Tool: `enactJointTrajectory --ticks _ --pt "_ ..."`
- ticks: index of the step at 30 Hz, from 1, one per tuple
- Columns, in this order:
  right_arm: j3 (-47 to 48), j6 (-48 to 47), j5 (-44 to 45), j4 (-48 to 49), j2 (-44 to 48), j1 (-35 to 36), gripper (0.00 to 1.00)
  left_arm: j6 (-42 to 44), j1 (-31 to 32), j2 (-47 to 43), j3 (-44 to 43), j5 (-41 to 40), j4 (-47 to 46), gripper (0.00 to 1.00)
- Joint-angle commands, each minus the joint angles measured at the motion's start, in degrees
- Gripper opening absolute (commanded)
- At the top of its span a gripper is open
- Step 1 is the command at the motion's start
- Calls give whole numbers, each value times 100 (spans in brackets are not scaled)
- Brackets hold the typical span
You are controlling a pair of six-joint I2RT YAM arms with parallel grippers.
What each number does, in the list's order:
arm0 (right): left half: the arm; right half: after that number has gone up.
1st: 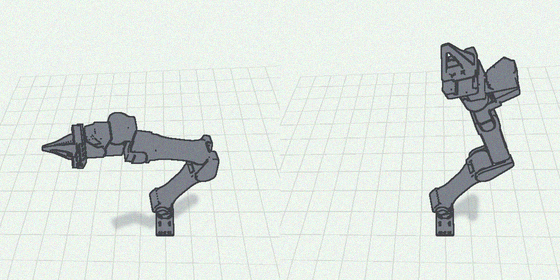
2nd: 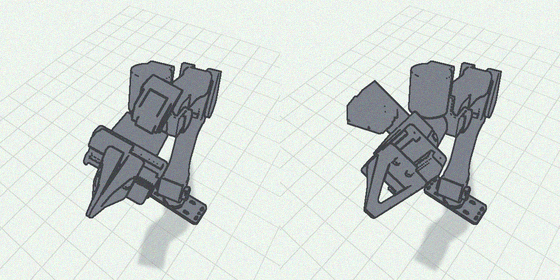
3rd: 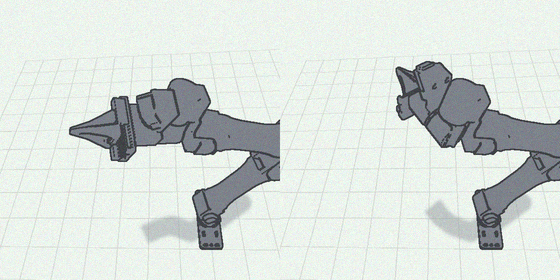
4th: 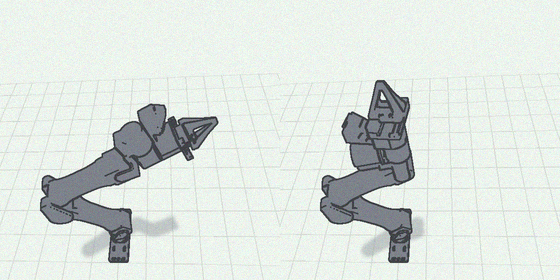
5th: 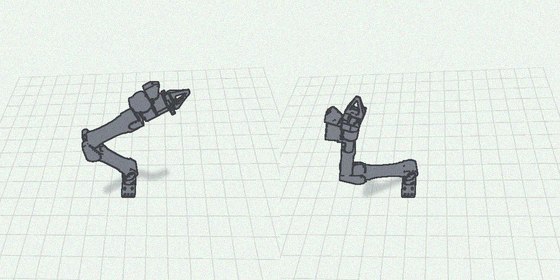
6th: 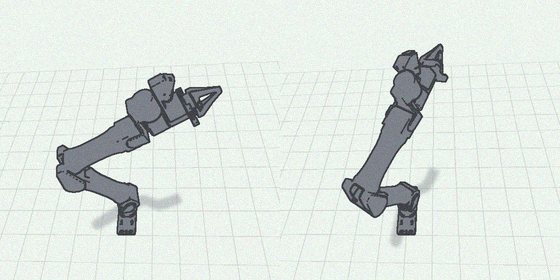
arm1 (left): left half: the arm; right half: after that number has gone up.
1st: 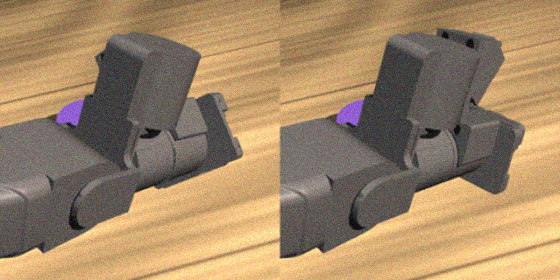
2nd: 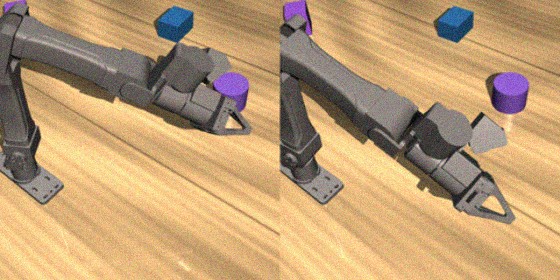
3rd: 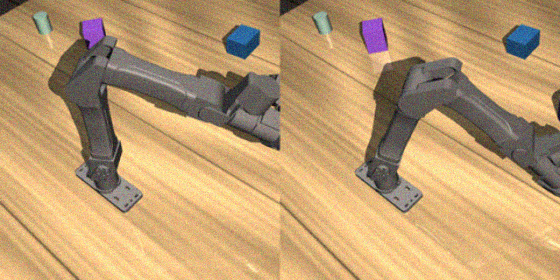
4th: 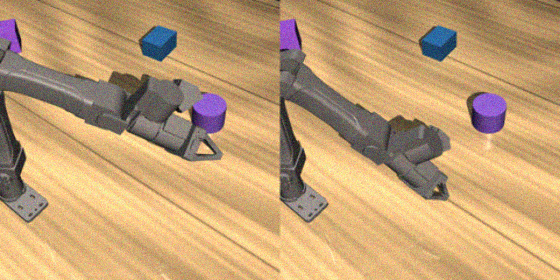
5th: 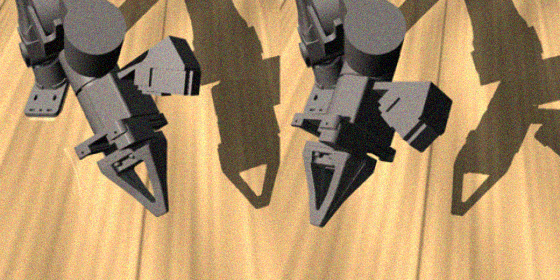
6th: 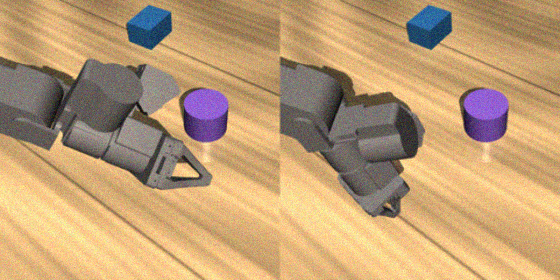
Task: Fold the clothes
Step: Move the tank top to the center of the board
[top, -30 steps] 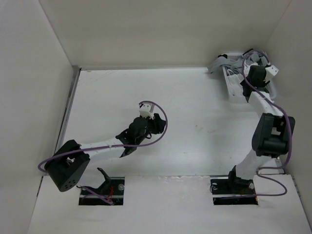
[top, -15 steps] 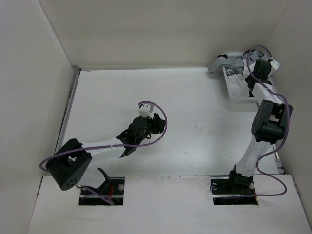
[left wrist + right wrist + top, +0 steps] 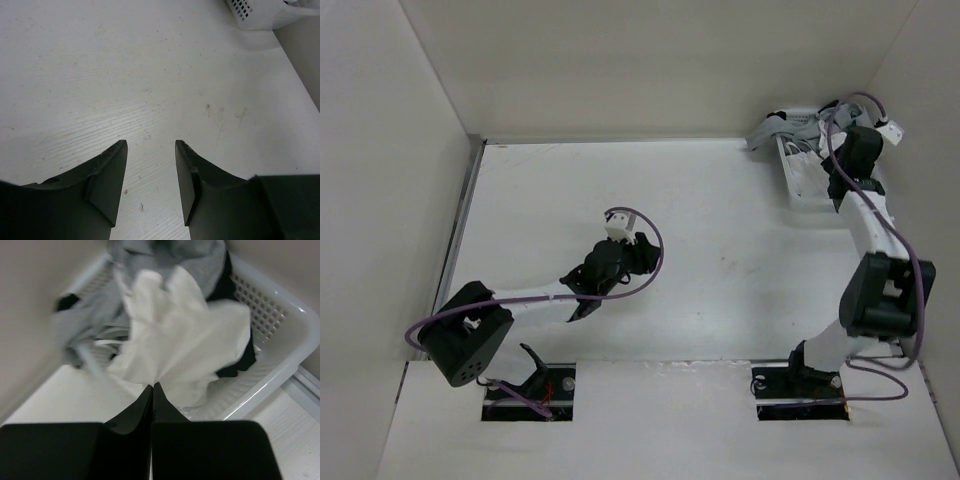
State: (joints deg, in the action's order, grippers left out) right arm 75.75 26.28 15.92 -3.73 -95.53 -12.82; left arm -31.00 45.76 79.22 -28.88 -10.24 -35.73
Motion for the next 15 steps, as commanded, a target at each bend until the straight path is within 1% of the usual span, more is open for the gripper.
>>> enactJointTrajectory --ticks 1,4,7,11,15 --pt "-392 176 130 601 1665 713 0 -142 -54 -91 32 57 -391 41" --pt "-561 79 165 339 2615 1407 0 -222 -98 -240 41 57 -348 40" --pt "-412 18 174 -39 3441 2188 0 -336 -238 -678 102 22 -216 39" --pt "-87 -176 314 -496 4312 3716 0 -573 -572 -1486 260 -136 100 38" --pt "37 -430 893 -700 4753 5562 0 -854 -1063 -2409 480 -364 679 38"
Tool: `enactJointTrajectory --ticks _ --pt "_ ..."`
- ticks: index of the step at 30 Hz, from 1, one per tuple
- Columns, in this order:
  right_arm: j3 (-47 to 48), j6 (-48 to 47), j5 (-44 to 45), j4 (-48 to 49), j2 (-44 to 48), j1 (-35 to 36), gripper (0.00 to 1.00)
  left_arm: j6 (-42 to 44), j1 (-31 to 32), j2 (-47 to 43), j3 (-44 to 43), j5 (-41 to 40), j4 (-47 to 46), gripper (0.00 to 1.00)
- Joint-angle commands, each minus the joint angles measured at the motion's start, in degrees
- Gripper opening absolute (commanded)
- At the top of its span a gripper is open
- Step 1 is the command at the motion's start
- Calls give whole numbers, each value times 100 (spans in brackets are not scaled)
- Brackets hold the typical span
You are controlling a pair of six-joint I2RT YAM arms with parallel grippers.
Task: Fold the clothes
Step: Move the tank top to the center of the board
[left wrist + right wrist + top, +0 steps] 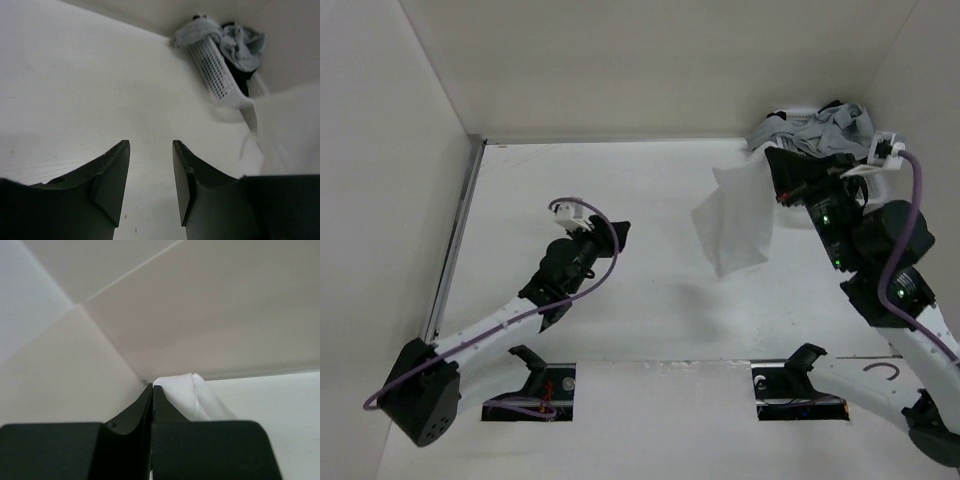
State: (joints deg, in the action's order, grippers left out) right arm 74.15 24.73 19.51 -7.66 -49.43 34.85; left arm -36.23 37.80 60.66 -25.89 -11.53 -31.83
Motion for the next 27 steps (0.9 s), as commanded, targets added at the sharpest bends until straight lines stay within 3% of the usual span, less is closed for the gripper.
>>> enactJointTrajectory --ticks 1,3,5,10,13,15,17,19,21,22,23,25,26,27 --pt "135 -337 650 -280 162 1104 0 -402 -391 -773 224 -271 466 38" --pt "-119 -399 800 -184 109 1571 0 -551 -637 -1169 295 -306 791 38" --pt "-505 -285 661 -17 -84 1389 0 -631 -839 -1433 383 -324 1012 37" --pt "-1455 514 -1033 1290 -1433 64 1 -675 -1183 -1505 453 -341 1346 37" --pt "-984 770 -1896 2057 -3007 -658 4 -684 -1289 -1295 453 -341 1338 37" --pt "-159 849 -2196 2251 -4167 -1045 13 -684 -1245 -1102 427 -332 1329 37" --pt "702 1041 -2223 2034 -5012 -1344 34 -649 -1149 -926 374 -332 1364 37" --pt "1004 1218 -2188 1699 -5165 -1450 48 -588 -991 -785 374 -341 1373 37" --pt "612 1184 -2118 1802 -4868 -1451 52 -517 -832 -566 409 -350 1347 37" --pt "261 1087 -2100 1855 -4613 -1355 51 -508 -762 -417 418 -350 1312 37" --pt "-160 991 -2057 1865 -4324 -1197 43 -473 -692 -241 418 -350 1285 37" --pt "-1117 972 -1829 1812 -3735 -829 14 -412 -551 137 366 -324 1163 34" --pt "-1592 1016 -1767 1803 -3462 -574 5 -394 -489 330 322 -298 1110 32" --pt "-2040 1016 -1714 1760 -3242 -285 3 -385 -437 463 278 -262 1092 31"
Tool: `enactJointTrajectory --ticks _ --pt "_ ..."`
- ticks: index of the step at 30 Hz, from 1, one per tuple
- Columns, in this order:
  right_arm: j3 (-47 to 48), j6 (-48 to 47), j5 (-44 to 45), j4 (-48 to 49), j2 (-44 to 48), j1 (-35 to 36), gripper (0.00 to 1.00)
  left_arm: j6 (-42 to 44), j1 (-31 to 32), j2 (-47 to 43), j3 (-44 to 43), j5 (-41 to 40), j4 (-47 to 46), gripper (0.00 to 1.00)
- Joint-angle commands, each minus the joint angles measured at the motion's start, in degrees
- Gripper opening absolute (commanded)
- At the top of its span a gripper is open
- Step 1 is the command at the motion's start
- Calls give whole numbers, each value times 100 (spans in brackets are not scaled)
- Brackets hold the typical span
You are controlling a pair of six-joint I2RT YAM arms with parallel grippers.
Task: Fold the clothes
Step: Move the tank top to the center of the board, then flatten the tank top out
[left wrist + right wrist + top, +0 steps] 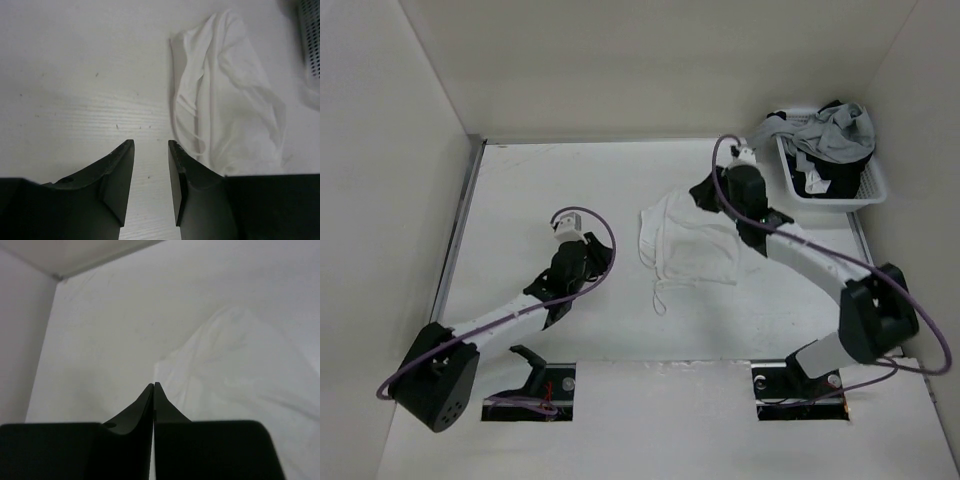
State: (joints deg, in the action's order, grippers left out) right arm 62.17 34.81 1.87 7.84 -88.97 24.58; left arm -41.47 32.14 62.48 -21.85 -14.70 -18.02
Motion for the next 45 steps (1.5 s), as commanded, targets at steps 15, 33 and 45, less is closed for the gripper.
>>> enactJointTrajectory --ticks 15,33,45 --pt "-3150 1283 885 306 1111 3109 48 543 903 1556 -1031 872 -650 30" --pt "-2447 1626 1219 -1187 425 3505 25 658 903 1794 -1076 354 -571 29" --pt "-2393 1757 1737 -1846 642 3602 0 886 1061 1864 -1032 415 -720 30"
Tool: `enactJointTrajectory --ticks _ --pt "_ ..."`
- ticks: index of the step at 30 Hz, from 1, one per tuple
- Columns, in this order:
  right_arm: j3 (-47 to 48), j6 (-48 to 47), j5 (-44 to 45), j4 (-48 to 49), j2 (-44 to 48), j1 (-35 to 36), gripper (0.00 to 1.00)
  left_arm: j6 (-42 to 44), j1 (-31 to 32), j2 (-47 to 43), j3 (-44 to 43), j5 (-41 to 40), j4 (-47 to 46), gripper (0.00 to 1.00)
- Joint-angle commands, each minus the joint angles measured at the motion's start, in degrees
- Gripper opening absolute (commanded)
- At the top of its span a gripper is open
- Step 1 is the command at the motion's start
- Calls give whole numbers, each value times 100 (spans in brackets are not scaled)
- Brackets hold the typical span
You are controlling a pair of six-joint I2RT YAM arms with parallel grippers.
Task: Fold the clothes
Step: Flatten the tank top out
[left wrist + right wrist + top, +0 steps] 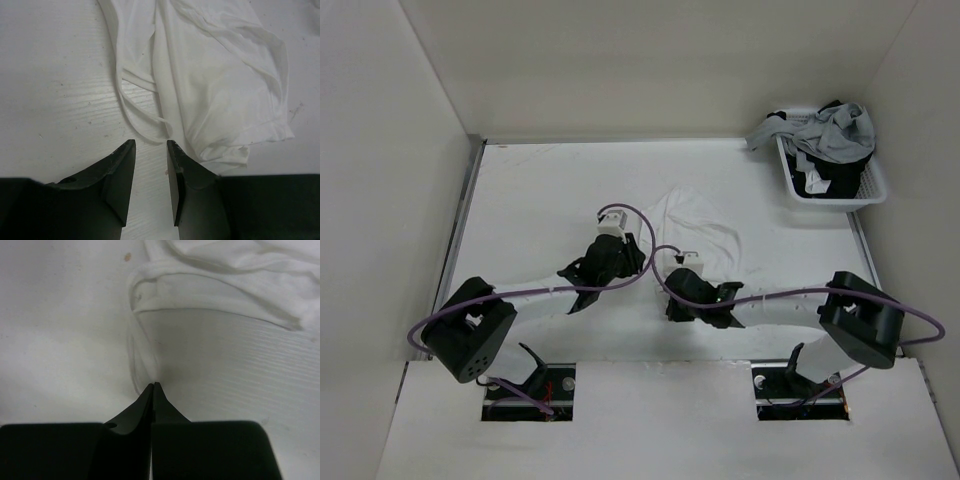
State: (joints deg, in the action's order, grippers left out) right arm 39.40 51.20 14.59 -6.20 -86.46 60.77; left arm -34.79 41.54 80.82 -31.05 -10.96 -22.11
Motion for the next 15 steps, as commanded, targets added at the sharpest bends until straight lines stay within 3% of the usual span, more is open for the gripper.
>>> enactJointTrajectory --ticks 1,8,15 --pt "-212 162 553 -566 567 -52 0 253 174 48 -129 68 -338 30" --pt "-626 101 615 -743 1341 -281 0 613 693 329 -481 -2 -338 30" --pt "-732 -22 615 -672 1517 -360 0 789 737 926 -815 -319 -268 28"
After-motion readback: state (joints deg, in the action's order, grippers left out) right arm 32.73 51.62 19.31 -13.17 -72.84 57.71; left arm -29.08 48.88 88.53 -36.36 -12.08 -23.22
